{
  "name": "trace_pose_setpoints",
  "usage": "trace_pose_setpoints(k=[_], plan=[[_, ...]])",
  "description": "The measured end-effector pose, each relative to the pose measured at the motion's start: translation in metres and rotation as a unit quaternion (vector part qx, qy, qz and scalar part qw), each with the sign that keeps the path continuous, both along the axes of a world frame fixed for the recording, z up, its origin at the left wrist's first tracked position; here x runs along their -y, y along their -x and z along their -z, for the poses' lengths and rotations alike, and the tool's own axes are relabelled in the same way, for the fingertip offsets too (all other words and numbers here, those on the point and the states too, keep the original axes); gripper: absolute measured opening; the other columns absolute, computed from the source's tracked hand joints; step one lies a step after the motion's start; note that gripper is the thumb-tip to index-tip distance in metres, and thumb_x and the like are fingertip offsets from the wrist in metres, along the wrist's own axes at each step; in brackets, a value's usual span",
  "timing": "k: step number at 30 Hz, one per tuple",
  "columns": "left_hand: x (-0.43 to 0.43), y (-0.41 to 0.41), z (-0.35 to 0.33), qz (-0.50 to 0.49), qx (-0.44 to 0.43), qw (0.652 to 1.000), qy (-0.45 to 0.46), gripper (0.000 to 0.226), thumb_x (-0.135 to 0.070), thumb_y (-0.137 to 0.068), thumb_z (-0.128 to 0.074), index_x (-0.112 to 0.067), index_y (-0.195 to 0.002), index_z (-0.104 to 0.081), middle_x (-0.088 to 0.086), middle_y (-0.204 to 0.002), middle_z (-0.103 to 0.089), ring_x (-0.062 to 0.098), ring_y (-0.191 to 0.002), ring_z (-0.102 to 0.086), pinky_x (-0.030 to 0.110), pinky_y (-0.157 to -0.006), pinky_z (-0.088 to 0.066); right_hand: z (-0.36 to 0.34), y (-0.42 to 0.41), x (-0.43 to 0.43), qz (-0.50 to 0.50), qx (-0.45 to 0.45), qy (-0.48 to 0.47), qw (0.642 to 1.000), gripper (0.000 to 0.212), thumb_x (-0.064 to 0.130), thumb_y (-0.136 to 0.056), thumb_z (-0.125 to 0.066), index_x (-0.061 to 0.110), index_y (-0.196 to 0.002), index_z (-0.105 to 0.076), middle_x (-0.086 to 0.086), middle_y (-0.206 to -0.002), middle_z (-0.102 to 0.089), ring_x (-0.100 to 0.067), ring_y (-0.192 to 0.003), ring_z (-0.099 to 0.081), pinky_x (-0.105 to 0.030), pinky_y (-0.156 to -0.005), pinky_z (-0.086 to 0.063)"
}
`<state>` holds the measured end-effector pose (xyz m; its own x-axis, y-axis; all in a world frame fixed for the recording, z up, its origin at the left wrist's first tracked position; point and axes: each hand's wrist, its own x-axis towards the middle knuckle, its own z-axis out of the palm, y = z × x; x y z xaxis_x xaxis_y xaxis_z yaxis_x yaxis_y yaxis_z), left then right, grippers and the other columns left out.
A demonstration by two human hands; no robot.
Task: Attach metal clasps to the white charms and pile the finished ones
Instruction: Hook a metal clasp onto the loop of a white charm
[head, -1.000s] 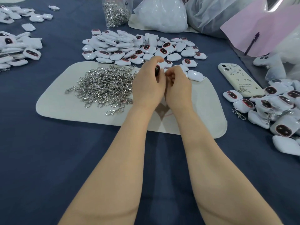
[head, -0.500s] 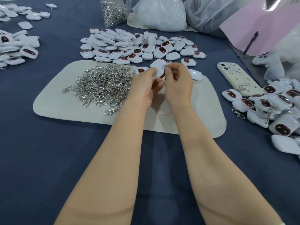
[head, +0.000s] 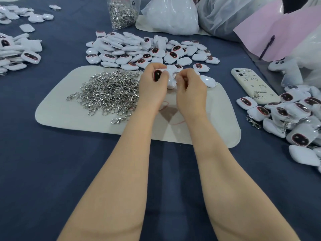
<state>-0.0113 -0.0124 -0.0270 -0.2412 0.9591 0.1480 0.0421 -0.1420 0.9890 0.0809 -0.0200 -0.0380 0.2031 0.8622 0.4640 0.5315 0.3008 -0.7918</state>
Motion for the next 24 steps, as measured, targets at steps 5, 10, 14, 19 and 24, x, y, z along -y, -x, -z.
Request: trace_pose_setpoints(k=[5,10,14,19,24], plan=[[0.0013,0.0028,0.0025,-0.025,-0.119,0.989,-0.084,0.014,-0.009,-0.088,-0.051,-0.021,-0.095,-0.055,-0.013,-0.074,-0.053,0.0,-0.065,-0.048,0.017,-0.066,-0.039,-0.0002,0.0002,-0.0002,-0.003,0.077,0.002,0.997,0.013,0.005,-0.093,-0.045,0.003,-0.089,-0.057,-0.009,-0.087,-0.06,-0.02,-0.079,-0.046,-0.031,-0.07,-0.036],[0.0022,0.0019,0.006,-0.012,-0.222,0.966,-0.134,0.015,-0.015,-0.091,-0.051,-0.018,-0.104,-0.058,-0.009,-0.08,-0.055,0.005,-0.067,-0.05,0.016,-0.065,-0.038,0.0025,0.0002,-0.0004,-0.006,0.107,0.035,0.994,0.015,0.007,-0.092,-0.043,0.004,-0.088,-0.057,-0.004,-0.079,-0.054,-0.02,-0.074,-0.046,-0.036,-0.069,-0.038],[-0.001,-0.0012,0.005,-0.014,-0.138,0.987,-0.085,0.011,-0.013,-0.092,-0.053,-0.02,-0.101,-0.055,-0.015,-0.079,-0.055,-0.007,-0.068,-0.054,0.01,-0.072,-0.044,0.0029,0.0015,-0.0009,0.001,0.021,0.054,0.998,0.014,0.007,-0.095,-0.045,0.006,-0.098,-0.058,0.0,-0.089,-0.058,-0.017,-0.082,-0.051,-0.024,-0.073,-0.038],[-0.0034,0.0018,0.0015,-0.023,0.087,0.994,0.06,0.01,-0.014,-0.096,-0.045,-0.018,-0.095,-0.054,0.004,-0.088,-0.056,0.005,-0.047,-0.053,0.022,-0.051,-0.046,0.0022,-0.0022,-0.0071,0.046,-0.049,0.09,0.994,0.029,0.001,-0.093,-0.038,0.009,-0.115,-0.056,-0.004,-0.118,-0.059,-0.015,-0.108,-0.053,-0.016,-0.089,-0.036],[-0.0007,-0.0003,-0.0013,-0.007,-0.006,0.999,0.044,0.031,-0.008,-0.092,-0.039,-0.018,-0.11,-0.062,0.004,-0.089,-0.06,0.015,-0.067,-0.055,0.032,-0.07,-0.051,-0.0005,0.0033,-0.0039,-0.014,-0.101,0.079,0.992,0.017,0.018,-0.096,-0.048,0.014,-0.109,-0.058,0.005,-0.101,-0.062,-0.009,-0.095,-0.057,-0.012,-0.078,-0.041]])
